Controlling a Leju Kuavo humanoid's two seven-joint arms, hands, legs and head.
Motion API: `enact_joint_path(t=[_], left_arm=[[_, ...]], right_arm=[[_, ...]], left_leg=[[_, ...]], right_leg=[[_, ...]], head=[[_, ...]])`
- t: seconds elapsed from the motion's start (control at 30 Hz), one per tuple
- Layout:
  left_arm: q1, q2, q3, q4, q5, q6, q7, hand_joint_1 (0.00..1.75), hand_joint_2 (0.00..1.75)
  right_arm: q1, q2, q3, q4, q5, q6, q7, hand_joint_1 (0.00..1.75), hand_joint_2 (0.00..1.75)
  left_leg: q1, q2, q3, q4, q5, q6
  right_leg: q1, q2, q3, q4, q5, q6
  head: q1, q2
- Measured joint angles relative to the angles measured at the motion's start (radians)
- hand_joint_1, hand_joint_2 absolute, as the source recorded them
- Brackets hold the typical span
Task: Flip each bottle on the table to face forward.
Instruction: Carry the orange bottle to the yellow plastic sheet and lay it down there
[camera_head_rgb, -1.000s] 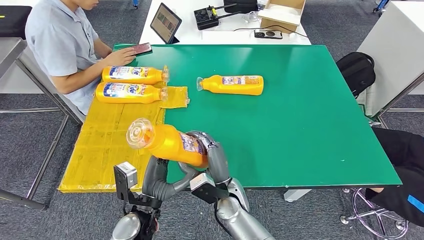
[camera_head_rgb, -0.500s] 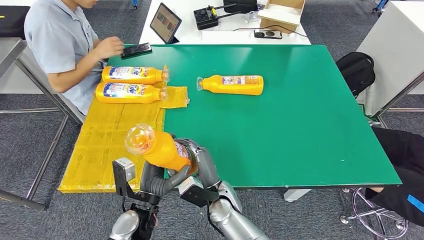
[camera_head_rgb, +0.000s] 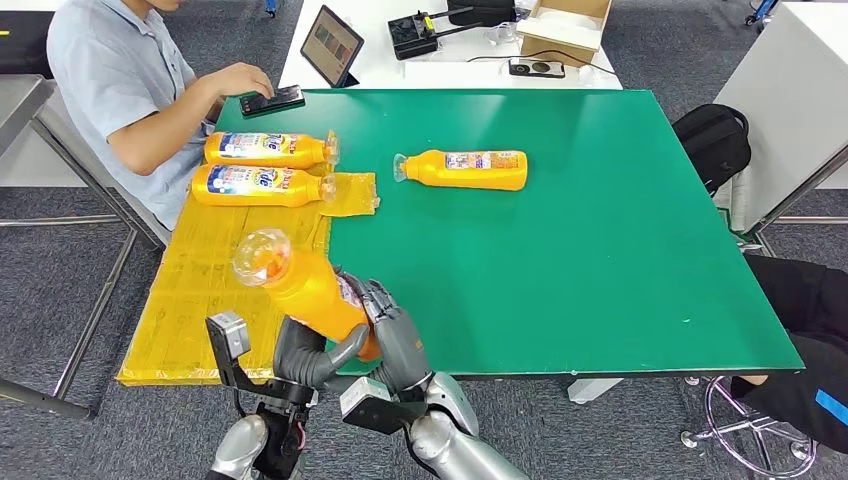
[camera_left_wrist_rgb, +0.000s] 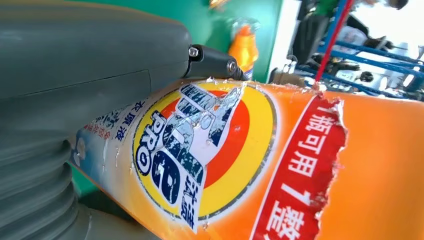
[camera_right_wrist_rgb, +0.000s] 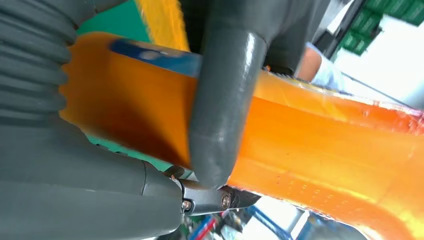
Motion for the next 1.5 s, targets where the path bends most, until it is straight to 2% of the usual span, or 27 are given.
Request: enact_joint_path(t=[0.13, 0.3, 0.47, 0.67, 0.8, 0.9, 0.97, 1.07, 1.17, 1.33, 1.43, 1.5], left_arm=[[-0.079, 0.040, 0.027, 0.085, -0.177, 0.136, 0.018, 1.75, 1.75], [-0.167, 0.100, 0.077, 0.199, -0.331, 0.210, 0.043, 1.75, 1.75], [-0.217, 0.137, 0.103, 0.262, -0.356, 0.216, 0.046, 1.75, 1.75], [-0.234, 0.153, 0.113, 0.291, -0.368, 0.225, 0.049, 1.75, 1.75], [-0.269, 0.164, 0.117, 0.329, -0.463, 0.249, 0.069, 1.75, 1.75], [-0.332, 0.181, 0.120, 0.390, -0.569, 0.262, 0.080, 1.75, 1.75], [-0.384, 0.193, 0.107, 0.443, -0.726, 0.325, 0.116, 1.75, 1.75], [-0.480, 0.204, 0.050, 0.547, -1.012, 0.380, 0.227, 1.75, 1.75], [-0.580, 0.206, -0.022, 0.674, -1.197, 0.315, 0.333, 1.75, 1.75], [-0.676, 0.206, -0.084, 0.831, -1.258, 0.245, 0.406, 1.75, 1.75], [-0.695, 0.214, -0.087, 0.881, -1.256, 0.217, 0.424, 1.60, 1.75], [-0.695, 0.230, -0.085, 0.902, -1.256, 0.195, 0.430, 1.06, 1.75]], right_arm=[[0.014, -0.036, 0.059, -0.086, -0.019, -0.092, 0.000, 0.00, 0.00], [0.015, -0.067, 0.105, -0.177, -0.024, -0.159, 0.000, 0.00, 0.00], [0.015, -0.089, 0.124, -0.226, -0.027, -0.168, 0.000, 0.00, 0.00], [0.016, -0.102, 0.135, -0.249, -0.026, -0.168, 0.000, 0.00, 0.00], [0.019, -0.107, 0.135, -0.271, -0.030, -0.170, 0.000, 0.00, 0.00], [0.019, -0.112, 0.135, -0.278, -0.042, -0.166, 0.000, 0.00, 0.00], [0.020, -0.117, 0.135, -0.279, -0.046, -0.158, 0.000, 0.00, 0.00], [0.024, -0.122, 0.135, -0.282, -0.042, -0.137, 0.000, 0.00, 0.00], [0.026, -0.123, 0.135, -0.288, -0.040, -0.116, 0.000, 0.00, 0.00], [0.027, -0.125, 0.135, -0.293, -0.017, -0.119, 0.000, 0.00, 0.00], [0.034, -0.130, 0.115, -0.283, 0.079, -0.146, 0.014, 0.00, 0.00], [0.045, -0.139, 0.080, -0.275, 0.196, -0.128, 0.069, 0.00, 0.00]], left_leg=[[0.000, 0.002, 0.001, 0.000, 0.000, 0.000], [0.002, 0.002, 0.001, 0.000, 0.002, -0.002], [0.001, 0.002, 0.000, 0.000, 0.002, -0.002], [0.001, 0.002, 0.000, 0.000, 0.002, -0.002], [0.001, 0.002, 0.000, 0.000, 0.002, -0.002], [0.002, 0.002, 0.000, 0.000, 0.003, -0.002], [0.002, 0.002, 0.000, 0.000, 0.003, -0.003], [0.002, 0.000, 0.000, 0.000, 0.004, -0.002], [0.001, 0.000, 0.000, 0.000, 0.004, -0.002], [0.001, 0.001, 0.000, 0.000, 0.003, -0.002], [0.001, 0.001, 0.000, 0.000, 0.003, -0.002], [0.002, 0.002, 0.000, 0.000, 0.003, -0.002]], right_leg=[[0.000, 0.001, 0.000, 0.000, 0.001, -0.001], [0.001, 0.001, -0.001, 0.001, 0.002, -0.003], [0.001, 0.001, -0.001, 0.001, 0.002, -0.003], [0.001, 0.001, -0.001, 0.001, 0.002, -0.003], [0.001, 0.001, -0.002, 0.001, 0.002, -0.003], [0.002, 0.001, -0.002, 0.001, 0.002, -0.003], [0.002, 0.000, -0.002, 0.001, 0.003, -0.003], [0.001, 0.000, -0.001, 0.001, 0.003, -0.003], [0.001, 0.000, 0.000, 0.001, 0.003, -0.003], [0.001, 0.000, -0.002, 0.001, 0.003, -0.002], [0.001, 0.000, -0.001, 0.001, 0.003, -0.003], [0.002, 0.000, -0.001, 0.001, 0.003, -0.003]], head=[[0.000, 0.000], [0.000, 0.000], [0.000, 0.000], [0.000, 0.000], [0.000, 0.000], [0.000, 0.000], [0.000, 0.000], [0.000, 0.000], [0.000, 0.000], [0.000, 0.000], [0.000, 0.000], [0.000, 0.000]])
